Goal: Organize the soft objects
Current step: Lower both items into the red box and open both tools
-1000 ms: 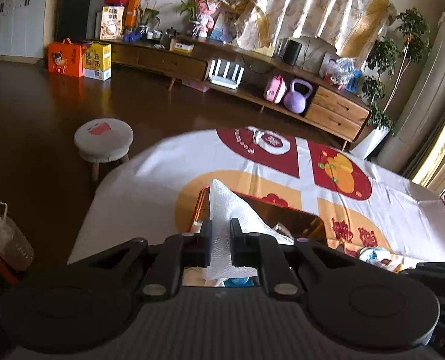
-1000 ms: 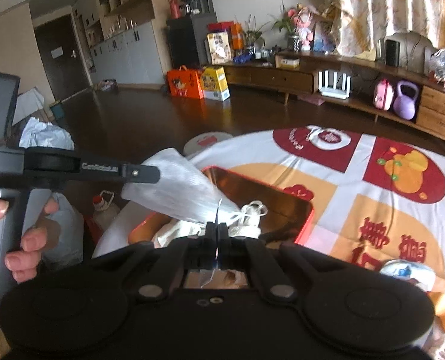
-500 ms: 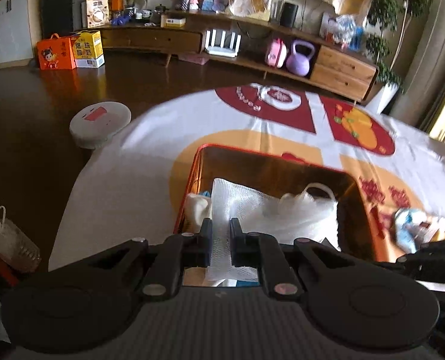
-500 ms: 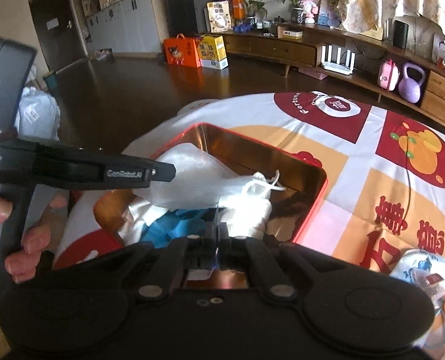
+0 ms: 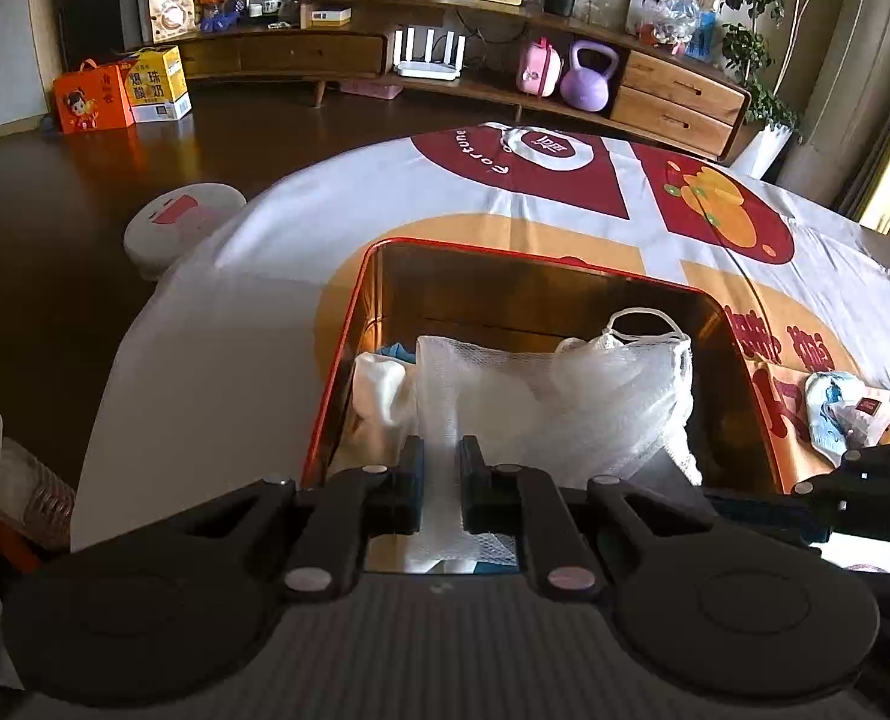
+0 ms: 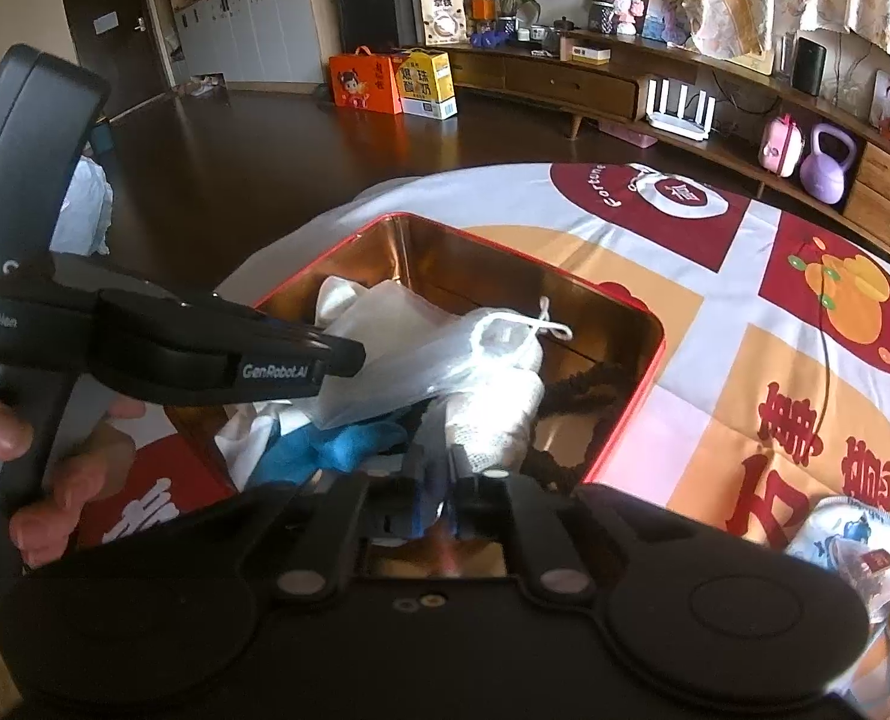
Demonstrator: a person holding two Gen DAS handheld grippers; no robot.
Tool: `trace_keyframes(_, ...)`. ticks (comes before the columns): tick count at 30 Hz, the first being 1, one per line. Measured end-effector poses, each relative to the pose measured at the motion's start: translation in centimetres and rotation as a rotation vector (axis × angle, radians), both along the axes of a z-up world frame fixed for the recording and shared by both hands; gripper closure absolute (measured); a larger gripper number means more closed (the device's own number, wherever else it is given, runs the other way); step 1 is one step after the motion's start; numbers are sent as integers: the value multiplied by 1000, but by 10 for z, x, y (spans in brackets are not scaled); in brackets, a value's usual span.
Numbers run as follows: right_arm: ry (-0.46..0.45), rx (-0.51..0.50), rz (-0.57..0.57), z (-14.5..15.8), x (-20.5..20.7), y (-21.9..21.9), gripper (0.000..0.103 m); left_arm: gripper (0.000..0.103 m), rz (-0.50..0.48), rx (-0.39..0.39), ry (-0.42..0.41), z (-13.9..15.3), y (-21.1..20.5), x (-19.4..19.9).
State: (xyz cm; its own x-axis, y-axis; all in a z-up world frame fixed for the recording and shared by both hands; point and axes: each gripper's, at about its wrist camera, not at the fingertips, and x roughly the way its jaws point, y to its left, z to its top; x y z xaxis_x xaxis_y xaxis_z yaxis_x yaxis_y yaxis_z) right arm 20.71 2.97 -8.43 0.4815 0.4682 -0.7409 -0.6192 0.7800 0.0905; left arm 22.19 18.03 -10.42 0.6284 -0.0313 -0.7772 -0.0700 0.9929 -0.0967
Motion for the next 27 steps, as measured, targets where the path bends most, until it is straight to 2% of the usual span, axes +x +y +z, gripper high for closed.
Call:
trace_keyframes(7,9,12,1,2,0,-4,86,90,4,3,6,4,-1,-3)
trace_keyframes(12,6,18,-2,7,-3,-7,78,89,4,4,-3,11,-2,-9)
trace_keyframes(18,-9,35,6,16,-12,-12,71,69,5,9,-27,23,-5,-21)
trace_keyframes(20,-12,43,3,19,-15,-15,70,50,2,16,-42,29,-7,-25)
trace_keyframes(22,-16,50,-2,23,-18,-19,66,43,2,15,-65,35,-8,-30)
trace_keyframes(25,-22,66,0,30,-24,-25,58,42,6,5,-84,44,-8,-37)
trace_keyframes(27,-30,82,0,35,-29,-31,47,39,11,-1,-94,48,-9,-41)
